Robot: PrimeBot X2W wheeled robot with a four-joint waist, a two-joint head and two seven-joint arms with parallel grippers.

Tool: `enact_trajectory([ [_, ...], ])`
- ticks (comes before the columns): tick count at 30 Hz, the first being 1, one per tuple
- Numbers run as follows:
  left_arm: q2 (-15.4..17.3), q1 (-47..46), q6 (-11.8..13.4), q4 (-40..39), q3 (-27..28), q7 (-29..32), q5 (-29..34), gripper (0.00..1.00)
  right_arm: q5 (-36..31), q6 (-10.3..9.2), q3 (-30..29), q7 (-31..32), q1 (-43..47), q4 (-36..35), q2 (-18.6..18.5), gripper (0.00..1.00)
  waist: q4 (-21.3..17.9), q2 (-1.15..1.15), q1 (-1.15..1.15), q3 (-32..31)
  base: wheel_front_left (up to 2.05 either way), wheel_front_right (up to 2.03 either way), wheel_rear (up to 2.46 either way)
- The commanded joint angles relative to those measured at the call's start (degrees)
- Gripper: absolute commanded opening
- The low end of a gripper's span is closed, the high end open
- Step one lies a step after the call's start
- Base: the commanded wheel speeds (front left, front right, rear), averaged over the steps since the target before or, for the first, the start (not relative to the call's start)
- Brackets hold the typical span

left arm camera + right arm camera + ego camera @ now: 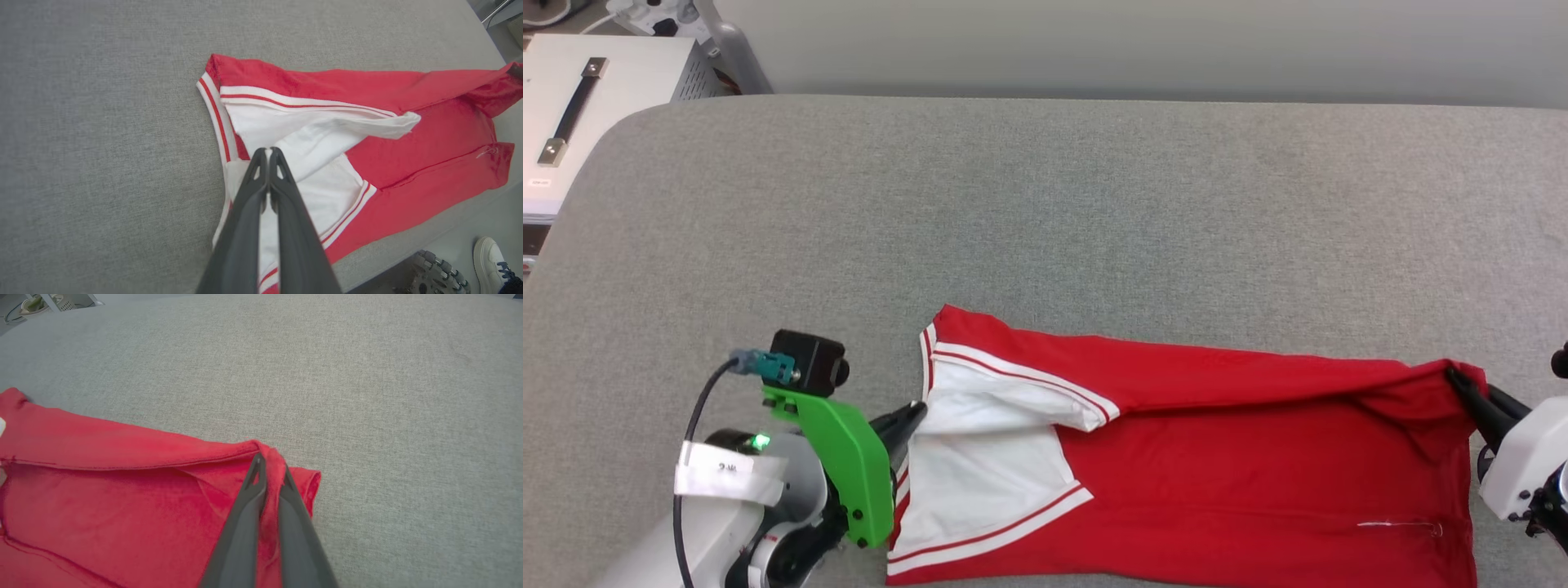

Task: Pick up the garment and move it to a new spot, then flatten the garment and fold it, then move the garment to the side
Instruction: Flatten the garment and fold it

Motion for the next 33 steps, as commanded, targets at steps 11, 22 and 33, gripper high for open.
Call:
enact_trajectory([
  [11,1.87,6.39,0.62,0.85,-3.70,0.67,0.60,0.00,1.87,-0.03,1.22,3.66,8.79,-5.04,-2.20,0.00,-0.23,0.00,0.00,-1.33,0.00,0.00,0.00],
  [22,-0.02,5.71,-0.92,6.62,-6.67,0.35,2.83,0.00,0.26,-0.03,2.81,7.63,10.57,-5.38,-3.13,0.00,-0.67,0.00,0.00,-0.81,0.00,0.00,0.00],
  [33,-2.20,4.41,-1.93,12.24,-7.94,-1.80,4.59,1.00,0.54,-0.03,4.42,10.22,9.54,-3.26,-1.20,1.00,-0.95,0.00,0.00,-0.57,0.00,0.00,0.00],
])
